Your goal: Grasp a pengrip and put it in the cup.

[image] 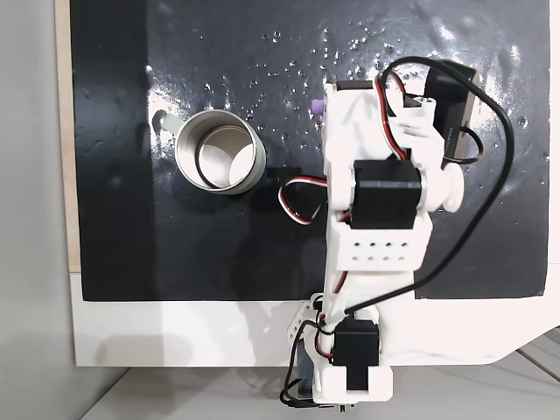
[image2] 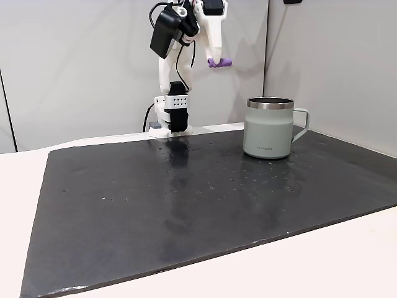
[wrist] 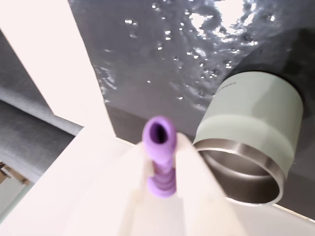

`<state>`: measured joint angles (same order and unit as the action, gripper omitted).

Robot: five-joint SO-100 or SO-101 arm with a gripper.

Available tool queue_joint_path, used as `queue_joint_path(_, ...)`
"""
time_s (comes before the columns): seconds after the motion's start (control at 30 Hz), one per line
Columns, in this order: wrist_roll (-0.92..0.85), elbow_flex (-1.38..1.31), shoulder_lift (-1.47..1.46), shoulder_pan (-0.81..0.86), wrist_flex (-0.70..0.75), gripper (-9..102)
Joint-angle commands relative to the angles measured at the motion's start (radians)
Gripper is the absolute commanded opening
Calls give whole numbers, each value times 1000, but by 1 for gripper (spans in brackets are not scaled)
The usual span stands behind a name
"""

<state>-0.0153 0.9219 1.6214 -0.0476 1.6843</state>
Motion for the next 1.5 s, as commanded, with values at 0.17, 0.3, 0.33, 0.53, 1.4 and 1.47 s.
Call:
queue_joint_path(0.17,-12,-58,112,-38,8,0)
queue_joint_path(0.3,29,-60,110,-110,8,0)
queue_joint_path(0.33,41,-60,109,-132,8,0)
queue_joint_path(0.53,117,-83,58,-265,8,0)
queue_joint_path(1.4,175,-89,-74,-503,8,29)
queue_joint_path(1.47,172,-86,-71,-503,8,36)
